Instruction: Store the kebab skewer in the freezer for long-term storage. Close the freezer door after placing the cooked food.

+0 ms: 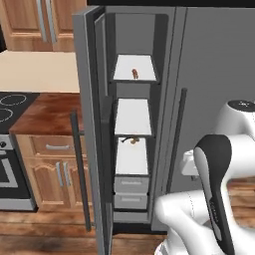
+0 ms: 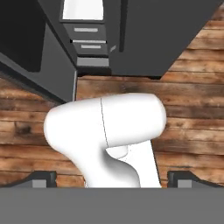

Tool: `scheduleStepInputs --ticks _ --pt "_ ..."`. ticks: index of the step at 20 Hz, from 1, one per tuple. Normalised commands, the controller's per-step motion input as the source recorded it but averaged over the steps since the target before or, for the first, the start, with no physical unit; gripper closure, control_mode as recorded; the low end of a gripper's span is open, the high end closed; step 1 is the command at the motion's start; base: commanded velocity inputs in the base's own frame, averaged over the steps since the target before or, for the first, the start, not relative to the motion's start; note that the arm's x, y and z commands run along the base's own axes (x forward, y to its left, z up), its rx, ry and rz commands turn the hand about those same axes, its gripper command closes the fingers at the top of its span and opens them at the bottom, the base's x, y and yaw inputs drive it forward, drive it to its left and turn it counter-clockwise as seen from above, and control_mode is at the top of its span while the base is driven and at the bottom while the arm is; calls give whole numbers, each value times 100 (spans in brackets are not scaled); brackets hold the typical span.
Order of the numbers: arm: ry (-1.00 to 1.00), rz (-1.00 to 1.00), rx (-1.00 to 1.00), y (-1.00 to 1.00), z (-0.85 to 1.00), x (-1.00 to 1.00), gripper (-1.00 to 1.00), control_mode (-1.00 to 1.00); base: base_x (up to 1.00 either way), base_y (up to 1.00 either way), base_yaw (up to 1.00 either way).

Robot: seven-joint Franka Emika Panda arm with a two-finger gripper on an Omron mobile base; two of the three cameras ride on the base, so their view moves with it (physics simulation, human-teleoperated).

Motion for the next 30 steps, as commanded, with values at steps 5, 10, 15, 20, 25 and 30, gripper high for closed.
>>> scheduleStepInputs --ticks 5,10,15,20,25,30 --pt "0 0 0 0 0 0 -100 100 -67 55 -31" --pt "0 0 0 0 0 0 -100 100 -32 52 -23" --pt "0 0 0 0 0 0 -100 100 -4 54 -21" --pt "0 0 0 0 0 0 -100 100 -24 57 -21" --pt "0 0 0 0 0 0 -100 100 -34 41 -17" --pt "0 0 0 0 0 0 -100 100 -25 13 -10"
